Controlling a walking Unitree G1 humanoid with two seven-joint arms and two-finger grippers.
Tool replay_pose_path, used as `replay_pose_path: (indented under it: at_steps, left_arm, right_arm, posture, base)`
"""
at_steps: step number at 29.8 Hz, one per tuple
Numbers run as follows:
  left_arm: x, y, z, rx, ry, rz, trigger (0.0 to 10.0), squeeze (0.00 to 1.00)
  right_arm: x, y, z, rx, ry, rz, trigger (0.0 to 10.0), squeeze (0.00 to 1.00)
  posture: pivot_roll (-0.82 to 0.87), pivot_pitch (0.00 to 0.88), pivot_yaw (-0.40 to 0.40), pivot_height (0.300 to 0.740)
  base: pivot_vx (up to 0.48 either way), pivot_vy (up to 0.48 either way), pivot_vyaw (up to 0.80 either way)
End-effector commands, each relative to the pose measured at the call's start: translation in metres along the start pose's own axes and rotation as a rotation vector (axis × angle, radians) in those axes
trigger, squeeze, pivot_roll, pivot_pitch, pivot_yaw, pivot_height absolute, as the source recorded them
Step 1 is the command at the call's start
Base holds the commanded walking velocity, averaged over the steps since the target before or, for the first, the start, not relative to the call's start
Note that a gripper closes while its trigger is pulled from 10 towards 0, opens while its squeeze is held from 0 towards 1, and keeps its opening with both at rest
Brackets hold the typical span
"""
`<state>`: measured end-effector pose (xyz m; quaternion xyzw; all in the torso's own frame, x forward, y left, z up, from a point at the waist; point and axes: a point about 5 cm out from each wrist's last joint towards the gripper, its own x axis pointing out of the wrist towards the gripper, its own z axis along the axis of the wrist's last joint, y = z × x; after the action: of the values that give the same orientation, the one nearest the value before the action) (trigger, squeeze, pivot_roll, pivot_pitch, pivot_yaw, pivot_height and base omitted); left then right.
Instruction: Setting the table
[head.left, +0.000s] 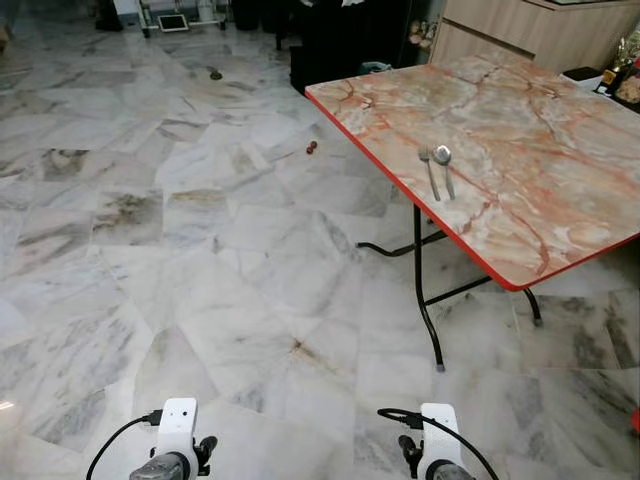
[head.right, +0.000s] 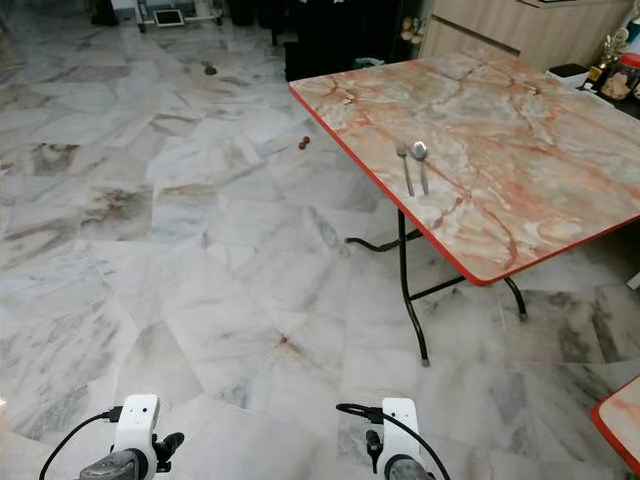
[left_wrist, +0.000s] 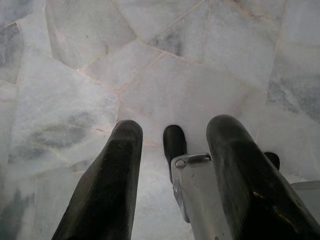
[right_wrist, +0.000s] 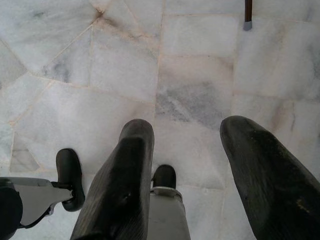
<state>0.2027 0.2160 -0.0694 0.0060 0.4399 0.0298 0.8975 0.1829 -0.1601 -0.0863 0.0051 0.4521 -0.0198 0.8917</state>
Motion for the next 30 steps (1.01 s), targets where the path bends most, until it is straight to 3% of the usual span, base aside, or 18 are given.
replay_pose_path:
  at_steps: [1,27,28,29,30]
  left_arm:
    - [-0.001,0.001,-0.005,0.002,0.018,-0.001,10.0,0.0]
    - [-0.002,0.005,-0.006,0.028,0.023,-0.004,10.0,0.0]
    - [-0.002,0.005,-0.006,0.028,0.023,-0.005,10.0,0.0]
    - [-0.002,0.005,-0.006,0.028,0.023,-0.006,10.0,0.0]
    - [-0.002,0.005,-0.006,0.028,0.023,-0.006,10.0,0.0]
  right_arm:
    - [0.0,-0.002,0.001,0.005,-0.005,-0.007,10.0,0.0]
    - [-0.005,-0.002,0.021,0.057,-0.27,-0.083,10.0,0.0]
    - [-0.004,-0.006,0.028,0.05,-0.289,-0.087,10.0,0.0]
    - [-0.002,-0.018,0.056,0.044,-0.354,-0.1,10.0,0.0]
    - [-0.002,-0.018,0.056,0.044,-0.354,-0.1,10.0,0.0]
  posture:
    - [0.05,0.0,-0.054,0.74]
    - [0.02,0.0,-0.031,0.74]
    - [0.02,0.0,-0.032,0.74]
    - [0.02,0.0,-0.033,0.74]
    - [0.02,0.0,-0.033,0.74]
  base:
    - [0.0,0.0,0.0]
    - [0.0,0.0,0.0]
    - [0.0,0.0,0.0]
    - [0.0,0.0,0.0]
    - [0.0,0.0,0.0]
